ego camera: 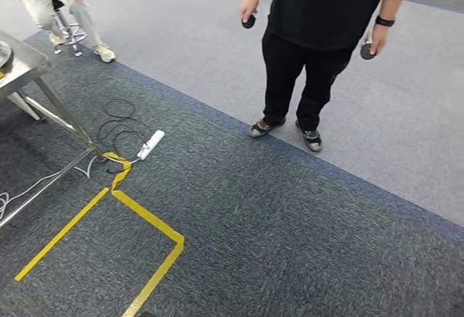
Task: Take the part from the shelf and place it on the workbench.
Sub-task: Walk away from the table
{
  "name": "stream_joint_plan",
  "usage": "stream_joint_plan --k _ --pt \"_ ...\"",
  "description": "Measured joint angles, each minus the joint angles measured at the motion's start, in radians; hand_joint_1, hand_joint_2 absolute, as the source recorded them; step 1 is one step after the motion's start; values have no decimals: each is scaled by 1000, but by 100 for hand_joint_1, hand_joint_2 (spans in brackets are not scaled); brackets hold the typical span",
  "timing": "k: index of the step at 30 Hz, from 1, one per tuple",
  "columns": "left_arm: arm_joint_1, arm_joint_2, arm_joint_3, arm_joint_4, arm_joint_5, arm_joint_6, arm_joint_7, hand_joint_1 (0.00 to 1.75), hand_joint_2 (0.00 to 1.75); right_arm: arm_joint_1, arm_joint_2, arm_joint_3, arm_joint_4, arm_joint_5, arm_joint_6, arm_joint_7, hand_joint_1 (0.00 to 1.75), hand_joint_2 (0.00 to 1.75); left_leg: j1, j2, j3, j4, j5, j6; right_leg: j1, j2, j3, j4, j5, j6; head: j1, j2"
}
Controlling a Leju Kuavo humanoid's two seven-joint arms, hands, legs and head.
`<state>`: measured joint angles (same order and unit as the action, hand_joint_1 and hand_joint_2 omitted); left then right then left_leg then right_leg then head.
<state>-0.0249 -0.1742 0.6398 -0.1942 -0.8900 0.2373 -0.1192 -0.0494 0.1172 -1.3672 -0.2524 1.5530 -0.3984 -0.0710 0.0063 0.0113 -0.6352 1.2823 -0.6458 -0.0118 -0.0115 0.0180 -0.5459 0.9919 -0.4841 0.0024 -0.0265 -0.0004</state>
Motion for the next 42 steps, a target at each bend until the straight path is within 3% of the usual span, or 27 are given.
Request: stream_joint_plan --k 1,2,4,5,7,9,11,14,15,16,17,19,21,24,26,29,30,31,32,34,36,37,39,41,42 --pt "1 0 0 0 0 0 0 0 0 1 0 0 0 0 0 0 0 0 0 -1 -2 2 14 2 1 11 0 1 0 0 0 0" --pt "1 0 1 0 0 0 1 0 0 2 0 0 0 1 0 1 0 0 0 -5 13 -35 46 4 1 22 1 2 0 0 0 0" --pt "1 0 1 0 0 0 1 0 0 1 0 0 1 1 1 2 0 0 2 -38 66 -164 121 12 2 43 2 5 0 3 0 0" --pt "1 1 2 0 0 0 1 0 0 0 1 0 1 1 1 2 0 0 3 -56 88 -221 141 15 2 53 -1 8 0 8 0 0" --pt "-1 1 3 0 -1 1 2 0 0 -1 1 0 2 1 1 3 0 0 3 -77 102 -266 145 19 2 69 -12 11 4 21 1 0" --pt "-2 1 3 0 -2 1 2 0 0 1 1 0 2 1 1 3 0 0 4 -62 102 -273 148 27 -2 79 -25 11 6 34 1 0" --pt "-3 1 4 0 -2 1 2 0 0 3 1 0 2 1 1 4 0 0 6 -43 103 -281 154 39 0 52 -51 52 -20 42 4 0" --pt "-1 0 4 0 -3 2 2 0 0 -1 2 1 3 2 1 3 0 0 1 -6 101 -283 154 47 0 -1 -140 241 -113 49 10 0" --pt "0 0 4 0 -4 2 2 0 0 -1 2 1 3 2 1 3 0 0 0 7 101 -283 154 48 -1 -7 -160 287 -128 51 9 0" --pt "0 1 5 0 -5 2 2 0 0 0 2 1 4 2 1 2 0 0 -1 18 101 -283 154 48 -1 -11 -161 299 -124 52 10 0" --pt "0 1 6 0 -6 2 2 0 0 1 2 1 4 2 2 3 0 0 -2 27 102 -283 153 48 -1 -14 -142 269 -103 51 10 0" --pt "-3 1 8 0 -7 2 2 0 0 2 0 1 3 2 2 3 0 0 -3 43 105 -282 151 44 1 -40 -61 128 -45 48 10 0" --pt "-4 0 10 0 -9 3 2 0 0 -2 0 2 4 4 2 3 0 0 -8 56 107 -279 147 35 5 -63 -1 22 -17 38 9 0" --pt "-7 1 11 0 -10 4 2 0 0 0 0 3 4 5 3 4 0 0 -9 69 109 -276 145 21 9 -53 5 6 -13 21 7 0" --pt "-7 1 11 0 -10 4 2 0 0 2 -1 3 4 5 3 5 0 0 -5 45 100 -245 117 11 6 -41 6 2 -8 8 5 0" --pt "-4 1 12 0 -9 4 2 0 0 -2 -2 4 4 5 2 6 0 0 -1 3 22 -61 20 4 5 -18 5 0 -4 -5 2 0" --pt "-3 2 13 0 -9 4 2 0 0 -2 -2 4 4 5 2 6 0 0 -1 0 -3 -5 2 3 6 -9 5 1 -4 -6 3 0" --pt "-2 2 13 0 -9 4 2 0 0 -1 -2 4 4 5 2 6 0 0 -1 -2 -14 18 4 4 7 1 5 1 -3 -6 3 0" --pt "-1 1 13 0 -9 4 2 0 0 -1 -2 5 4 5 2 6 0 0 -1 -3 -8 1 26 5 8 11 6 1 -3 -6 3 0" --pt "0 2 13 0 -9 4 2 0 0 0 -2 5 5 6 3 6 0 0 0 -21 45 -124 104 12 7 30 8 3 -3 -4 2 0" --pt "-1 3 13 0 -8 4 3 0 0 -2 -2 5 5 6 4 6 0 0 1 -50 94 -238 147 18 9 47 4 7 -4 3 3 0" --pt "-2 3 13 0 -8 5 4 0 0 -2 -2 5 6 6 5 6 0 0 0 -59 102 -262 149 20 8 54 0 9 -2 10 3 0" --pt "-4 4 14 0 -8 5 6 0 0 0 -2 5 6 6 7 6 0 0 -1 -51 102 -271 148 26 6 64 -11 8 1 23 4 0" --pt "-4 4 14 0 -8 6 7 0 0 2 -2 5 6 6 8 6 0 0 1 -37 103 -280 155 38 5 43 -26 28 -13 34 6 0" --pt "-4 5 14 0 -8 6 7 0 0 1 -2 5 6 6 9 6 0 0 2 -28 104 -285 157 44 6 25 -46 65 -37 38 8 0"
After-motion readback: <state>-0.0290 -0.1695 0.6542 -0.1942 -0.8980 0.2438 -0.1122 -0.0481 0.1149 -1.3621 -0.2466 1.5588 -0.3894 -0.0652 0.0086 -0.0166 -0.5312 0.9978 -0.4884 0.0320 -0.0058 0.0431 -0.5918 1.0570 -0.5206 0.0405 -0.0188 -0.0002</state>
